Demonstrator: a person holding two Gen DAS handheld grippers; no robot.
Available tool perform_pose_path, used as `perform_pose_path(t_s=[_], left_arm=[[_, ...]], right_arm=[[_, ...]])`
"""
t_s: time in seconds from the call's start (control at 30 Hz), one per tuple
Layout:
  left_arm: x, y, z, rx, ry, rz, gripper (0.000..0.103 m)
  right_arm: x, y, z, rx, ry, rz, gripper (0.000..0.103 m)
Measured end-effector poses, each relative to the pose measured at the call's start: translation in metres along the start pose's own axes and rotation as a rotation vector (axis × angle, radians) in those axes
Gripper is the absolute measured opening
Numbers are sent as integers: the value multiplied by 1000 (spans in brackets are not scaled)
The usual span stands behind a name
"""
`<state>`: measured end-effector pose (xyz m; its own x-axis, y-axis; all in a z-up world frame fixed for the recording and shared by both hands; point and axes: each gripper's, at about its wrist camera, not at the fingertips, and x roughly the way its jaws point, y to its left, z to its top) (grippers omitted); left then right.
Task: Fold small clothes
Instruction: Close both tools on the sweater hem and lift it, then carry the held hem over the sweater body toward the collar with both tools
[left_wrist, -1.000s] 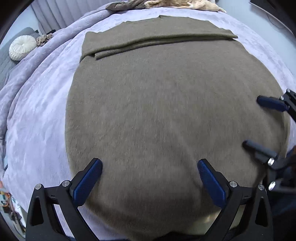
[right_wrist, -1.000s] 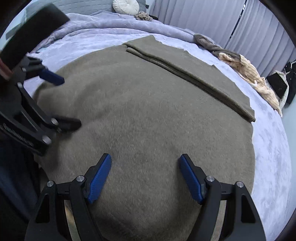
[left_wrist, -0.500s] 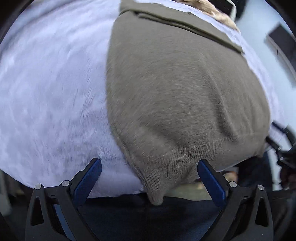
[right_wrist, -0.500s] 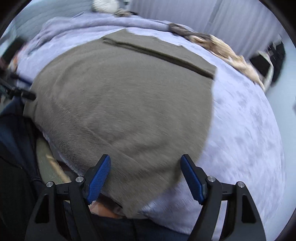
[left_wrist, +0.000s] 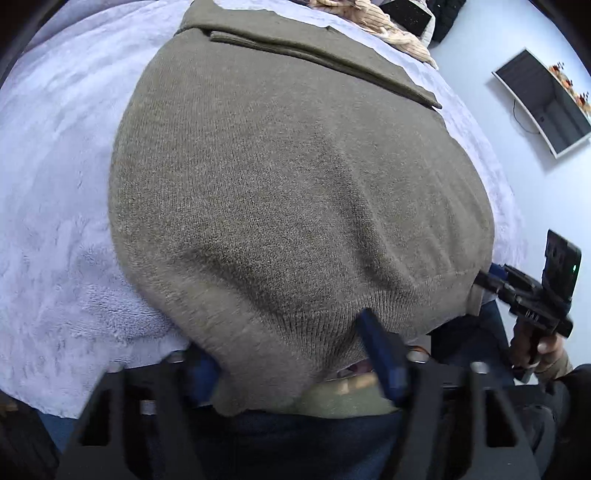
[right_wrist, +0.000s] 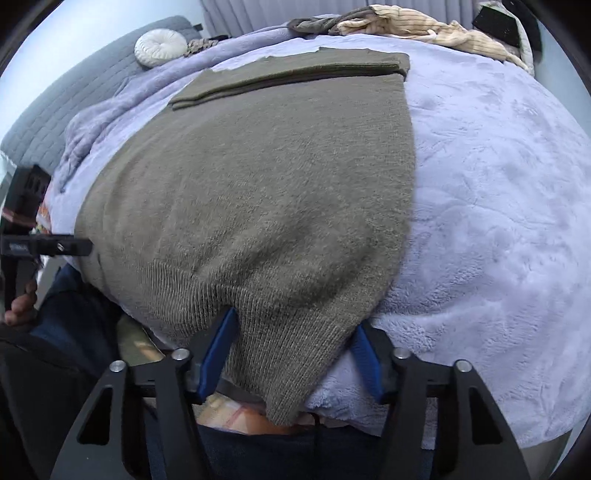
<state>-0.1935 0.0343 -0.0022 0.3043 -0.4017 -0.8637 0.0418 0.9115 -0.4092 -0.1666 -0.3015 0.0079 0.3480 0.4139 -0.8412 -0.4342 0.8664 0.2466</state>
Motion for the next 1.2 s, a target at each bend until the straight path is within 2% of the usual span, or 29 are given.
perform_pose_path(t_s=[0.07,0.1,0.17,0.23,0.4,0.47,0.57,0.63,0.7,0.77,0.83,0.87,0.93,0.97,1.0,1.07,1.1,1.2], left_arm=[[-6,8,-5,0,0,-11,34],[-7,9,-11,-5,1,-26,26],[-7,12,-13,-2,-6,-40,18],[-16,13,-13,18,-20,-37,11],[-57,20,-3,-4,-137,-138,12],[-67,23,7,-17,-179,-170,12],[-68,31,35,-23,-229,-161,11],[-57,40,55,-43,-228,-151,12],[-41,51,71,-86,-188,-166,12],[-28,60,76,-126,-148,-177,12],[-25,63,74,-141,-141,-191,12],[-23,60,75,-143,-143,-196,15],[-25,62,69,-147,-140,-229,40],[-26,63,66,-156,-140,-272,63],[-28,62,64,-158,-152,-292,77],[-34,52,60,-121,-177,-248,78],[-34,45,61,-91,-180,-220,78],[-27,35,65,-70,-157,-204,78]], right_arm=[[1,-4,-2,29,3,49,24],[3,-4,-2,31,14,69,19],[3,-2,-2,29,22,88,10],[-4,-6,0,55,3,135,9],[-49,-27,15,163,-161,284,8],[-60,-36,28,193,-216,314,8],[-59,-44,54,209,-265,315,6],[-45,-47,73,210,-268,301,6],[-23,-50,88,219,-224,287,6],[-6,-49,95,203,-176,257,6],[3,-48,96,200,-127,224,8],[5,-49,96,206,-116,233,11],[4,-53,89,225,-120,253,12],[3,-54,86,237,-119,270,15],[2,-53,84,247,-120,281,18],[1,-53,79,263,-113,306,32],[1,-53,78,273,-109,318,35],[3,-56,80,302,-115,339,36]])
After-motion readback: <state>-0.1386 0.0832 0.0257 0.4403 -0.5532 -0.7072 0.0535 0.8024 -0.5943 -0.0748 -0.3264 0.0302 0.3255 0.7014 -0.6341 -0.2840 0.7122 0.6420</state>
